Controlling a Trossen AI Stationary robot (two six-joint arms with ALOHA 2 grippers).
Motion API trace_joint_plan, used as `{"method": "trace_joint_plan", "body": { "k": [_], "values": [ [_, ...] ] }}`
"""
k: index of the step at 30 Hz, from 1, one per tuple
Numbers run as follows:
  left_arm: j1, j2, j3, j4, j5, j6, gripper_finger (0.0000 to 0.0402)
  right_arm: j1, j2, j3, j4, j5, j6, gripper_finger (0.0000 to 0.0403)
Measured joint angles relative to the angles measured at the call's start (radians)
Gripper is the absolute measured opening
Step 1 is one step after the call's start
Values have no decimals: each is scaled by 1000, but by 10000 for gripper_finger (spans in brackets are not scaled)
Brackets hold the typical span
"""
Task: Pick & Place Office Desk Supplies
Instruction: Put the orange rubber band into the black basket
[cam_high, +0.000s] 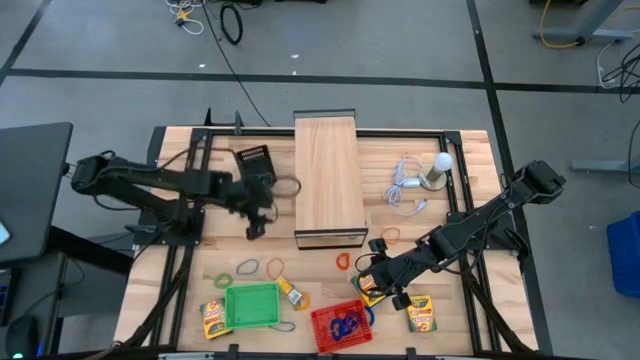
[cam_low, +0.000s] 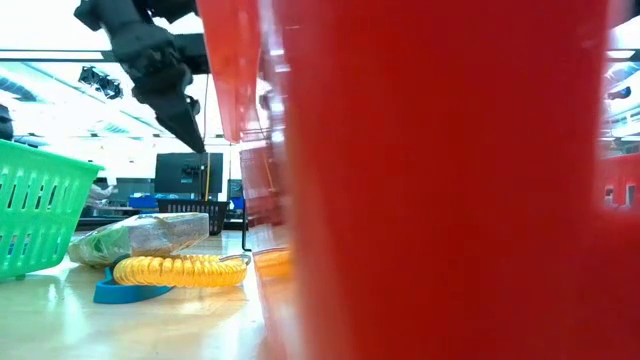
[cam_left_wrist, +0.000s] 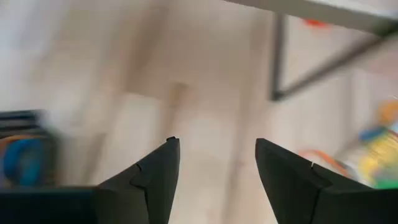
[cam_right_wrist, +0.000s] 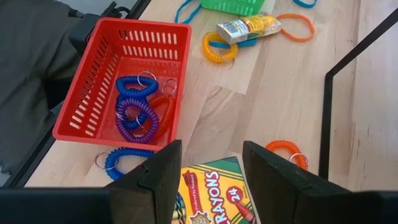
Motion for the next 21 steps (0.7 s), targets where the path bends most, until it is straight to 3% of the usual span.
{"method": "trace_joint_plan", "body": {
  "k": [9, 21],
  "values": [
    [-217, 170, 0, 133, 2, -106, 215, 0, 0, 0, -1, 0, 0, 178],
    [-288, 406, 0, 221, 11, -155, 215, 0, 0, 0, -18, 0, 1, 178]
  ]
}}
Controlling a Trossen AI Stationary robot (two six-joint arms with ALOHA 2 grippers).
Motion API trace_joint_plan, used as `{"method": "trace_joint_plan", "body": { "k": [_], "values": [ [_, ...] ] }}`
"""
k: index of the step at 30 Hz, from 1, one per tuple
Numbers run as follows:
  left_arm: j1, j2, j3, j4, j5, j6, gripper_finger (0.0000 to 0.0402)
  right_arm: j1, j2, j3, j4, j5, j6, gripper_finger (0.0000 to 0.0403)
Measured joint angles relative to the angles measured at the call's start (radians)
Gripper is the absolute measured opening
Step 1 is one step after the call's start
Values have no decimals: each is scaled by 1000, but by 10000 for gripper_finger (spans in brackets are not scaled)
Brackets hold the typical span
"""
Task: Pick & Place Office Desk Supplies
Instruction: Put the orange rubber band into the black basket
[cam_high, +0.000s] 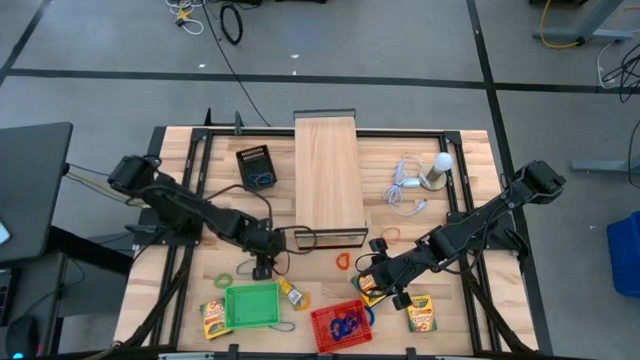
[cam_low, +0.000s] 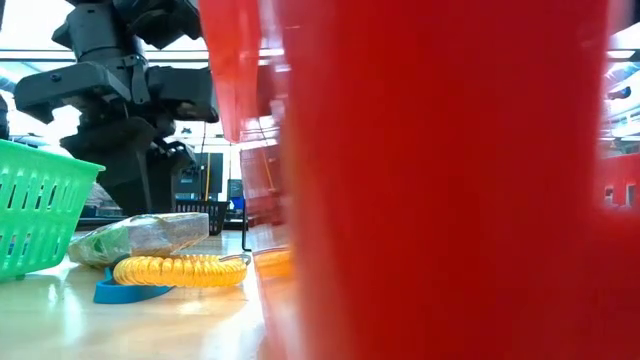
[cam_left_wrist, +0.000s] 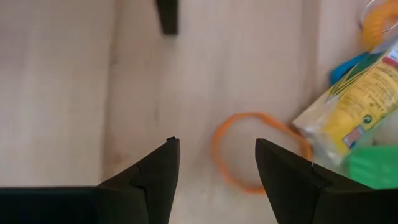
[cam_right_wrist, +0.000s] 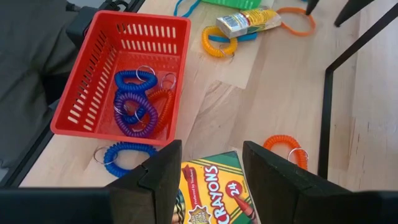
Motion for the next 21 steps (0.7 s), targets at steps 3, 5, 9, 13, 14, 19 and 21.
{"method": "trace_joint_plan", "body": {
  "k": [3, 5, 9, 13, 14, 19, 21],
  "values": [
    [-10, 38, 0, 37, 33, 5, 215, 0, 0, 0, -1, 0, -1, 178],
    [-18, 66, 0, 44, 37, 5, 215, 0, 0, 0, -1, 0, -1, 178],
    [-26, 101, 5, 46, -1, -1, 215, 0, 0, 0, -1, 0, -1, 178],
    [-27, 105, 4, 47, -56, -17, 197, 0, 0, 0, -1, 0, 0, 178],
    [-27, 105, 4, 47, -64, -17, 186, 0, 0, 0, -1, 0, 0, 178],
    [-26, 105, 2, 40, -94, -16, 85, 0, 0, 0, -1, 0, 1, 178],
    [-25, 106, 2, 44, -96, -16, 33, 0, 0, 0, -1, 0, 1, 178]
  ]
}}
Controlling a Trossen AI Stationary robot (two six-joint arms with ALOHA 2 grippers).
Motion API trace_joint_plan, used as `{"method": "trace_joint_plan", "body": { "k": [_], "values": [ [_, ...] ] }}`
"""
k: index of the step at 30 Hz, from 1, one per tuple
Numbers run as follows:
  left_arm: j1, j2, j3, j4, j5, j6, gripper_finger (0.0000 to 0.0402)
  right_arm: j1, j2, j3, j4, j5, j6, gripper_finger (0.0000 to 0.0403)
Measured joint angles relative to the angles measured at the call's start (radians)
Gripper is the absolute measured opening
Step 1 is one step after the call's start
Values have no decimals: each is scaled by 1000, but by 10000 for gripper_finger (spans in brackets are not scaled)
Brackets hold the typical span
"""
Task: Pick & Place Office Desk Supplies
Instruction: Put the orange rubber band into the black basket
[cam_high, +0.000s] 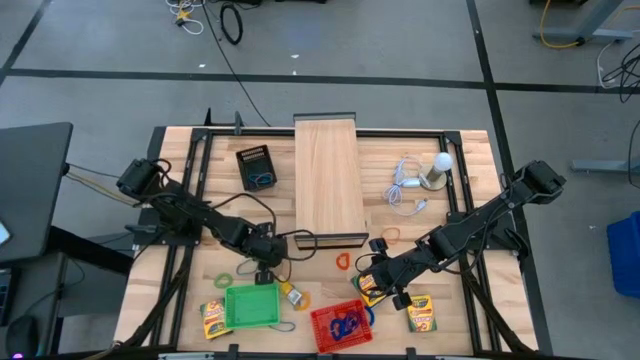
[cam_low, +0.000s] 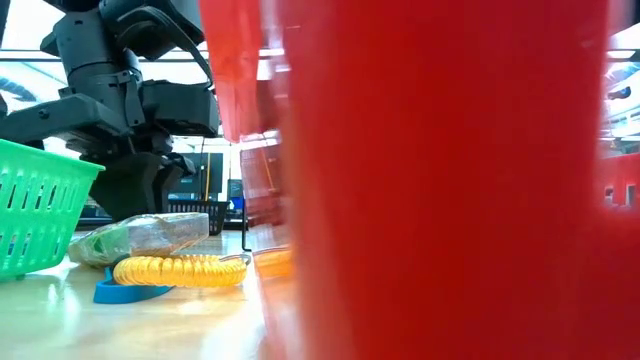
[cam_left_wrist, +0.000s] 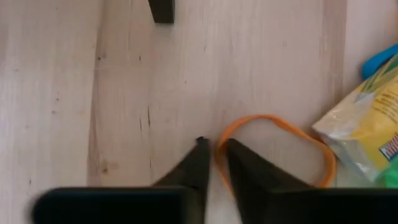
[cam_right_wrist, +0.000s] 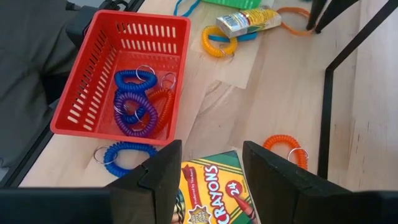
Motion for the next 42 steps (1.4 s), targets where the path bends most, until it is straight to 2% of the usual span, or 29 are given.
{"method": "trace_joint_plan", "body": {
  "k": [3, 11, 17, 24, 34, 42],
  "values": [
    [0, 1, 0, 3, 5, 1, 8, 0, 0, 0, 0, 0, 0, 178],
    [-18, -52, -7, -9, -17, -1, 3, 0, 0, 0, 0, 0, 6, 178],
    [-56, -154, -5, 12, -71, 50, 2, 0, 0, 0, 4, 0, 6, 178],
    [-76, -277, -20, 55, -188, 101, 1, 0, 0, 0, 6, 0, 6, 178],
    [-34, -490, -204, 308, -250, 168, 1, 0, 0, 0, 14, 0, 5, 178],
    [80, -644, -343, 438, -309, 239, 1, 0, 0, 0, 46, 0, -11, 178]
  ]
}}
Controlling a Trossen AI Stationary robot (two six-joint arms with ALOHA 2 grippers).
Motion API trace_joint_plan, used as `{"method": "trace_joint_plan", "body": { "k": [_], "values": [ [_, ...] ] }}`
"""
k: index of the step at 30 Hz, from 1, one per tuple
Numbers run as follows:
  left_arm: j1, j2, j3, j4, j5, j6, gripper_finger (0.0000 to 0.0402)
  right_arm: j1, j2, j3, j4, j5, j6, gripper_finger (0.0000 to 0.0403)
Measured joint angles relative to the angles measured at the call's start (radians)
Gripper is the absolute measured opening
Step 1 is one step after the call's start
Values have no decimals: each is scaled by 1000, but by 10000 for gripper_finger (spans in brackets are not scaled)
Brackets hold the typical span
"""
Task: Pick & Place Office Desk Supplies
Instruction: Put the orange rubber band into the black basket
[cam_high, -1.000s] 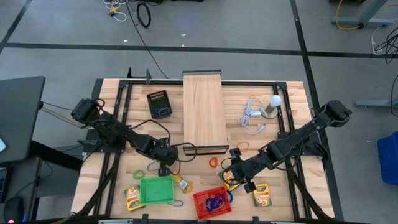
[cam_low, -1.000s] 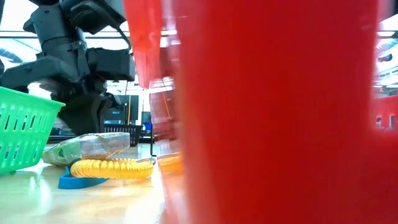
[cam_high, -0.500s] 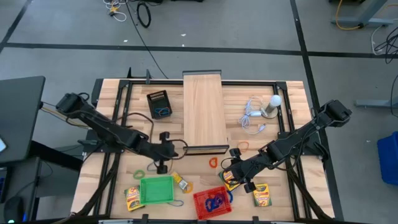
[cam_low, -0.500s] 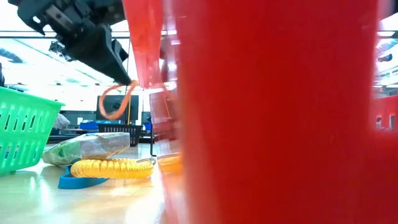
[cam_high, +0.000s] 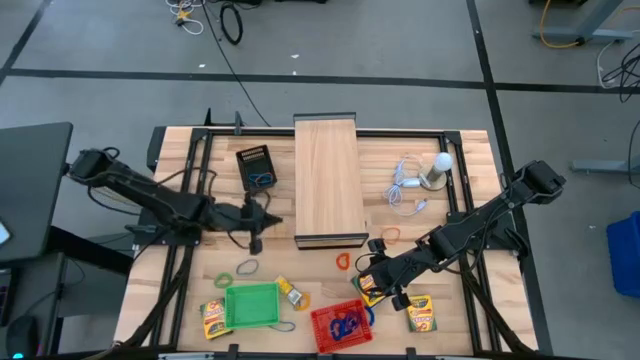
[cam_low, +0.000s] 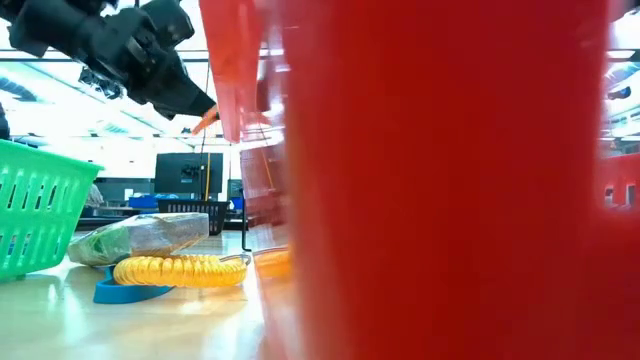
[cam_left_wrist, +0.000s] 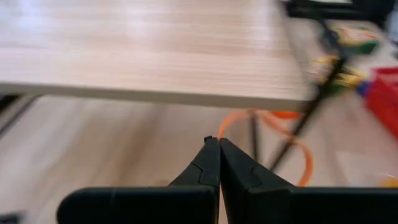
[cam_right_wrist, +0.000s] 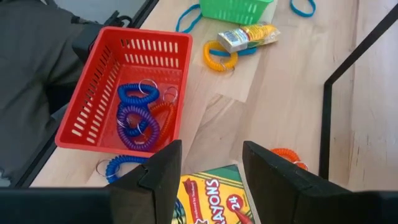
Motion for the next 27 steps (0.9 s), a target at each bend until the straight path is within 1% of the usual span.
{"method": "trace_joint_plan", "body": {
  "k": [6, 8, 11, 18, 22, 27],
  "values": [
    [130, -104, -68, -8, -63, -25, 1, 0, 0, 0, -1, 0, 0, 178],
    [180, -126, -75, -19, -78, -29, 1, 0, 0, 0, -1, 0, 0, 178],
    [257, -138, -77, -37, -127, -30, 1, 0, 0, 0, -1, 0, -9, 178],
    [461, -119, -77, -117, -192, -29, 1, 0, 0, 0, 0, 0, -10, 178],
    [558, -86, -78, -145, -184, -19, 1, 0, 0, 0, 0, 0, -10, 178],
    [647, -18, -78, -179, -156, -20, 1, 0, 0, 0, 0, 0, -11, 178]
  ]
}}
